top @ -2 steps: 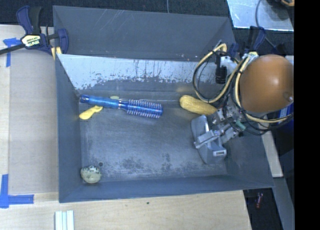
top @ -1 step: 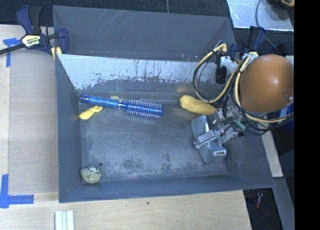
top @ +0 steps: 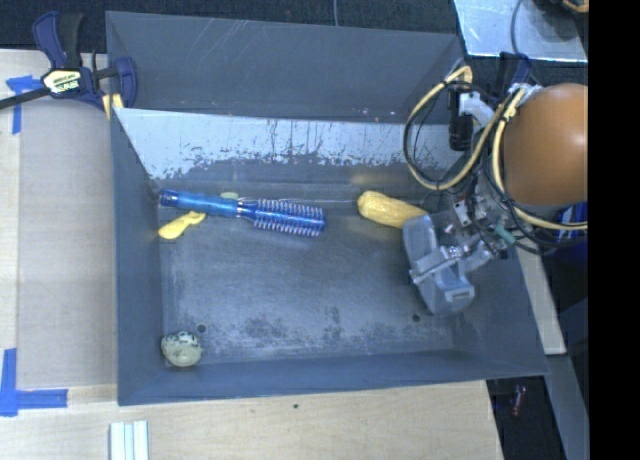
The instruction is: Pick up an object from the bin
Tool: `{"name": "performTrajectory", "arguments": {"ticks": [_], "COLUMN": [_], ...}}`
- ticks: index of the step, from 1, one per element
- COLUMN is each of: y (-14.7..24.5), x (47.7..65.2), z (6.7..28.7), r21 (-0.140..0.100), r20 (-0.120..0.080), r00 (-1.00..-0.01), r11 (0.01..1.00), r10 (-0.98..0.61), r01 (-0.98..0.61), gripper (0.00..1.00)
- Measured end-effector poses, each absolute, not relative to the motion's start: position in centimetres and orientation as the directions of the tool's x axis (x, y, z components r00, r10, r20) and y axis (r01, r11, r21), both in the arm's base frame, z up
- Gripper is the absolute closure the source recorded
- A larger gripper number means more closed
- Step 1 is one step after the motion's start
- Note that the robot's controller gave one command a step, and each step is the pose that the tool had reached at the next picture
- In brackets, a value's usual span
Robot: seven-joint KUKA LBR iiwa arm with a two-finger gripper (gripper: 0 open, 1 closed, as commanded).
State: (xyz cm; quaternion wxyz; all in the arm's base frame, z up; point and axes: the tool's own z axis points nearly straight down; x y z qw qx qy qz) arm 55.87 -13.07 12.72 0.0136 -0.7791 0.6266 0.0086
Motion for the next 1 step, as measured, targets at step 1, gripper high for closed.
{"name": "performTrajectory", "arguments": {"ticks": [1], "y": [-13.01], "x": [55.54], "z": [20.25], "r21": [-0.011], "r20": [-0.035], "r00": [0.219], "r11": [-0.218], "r10": [-0.975], "r01": [-0.976], "gripper": [1.00]}}
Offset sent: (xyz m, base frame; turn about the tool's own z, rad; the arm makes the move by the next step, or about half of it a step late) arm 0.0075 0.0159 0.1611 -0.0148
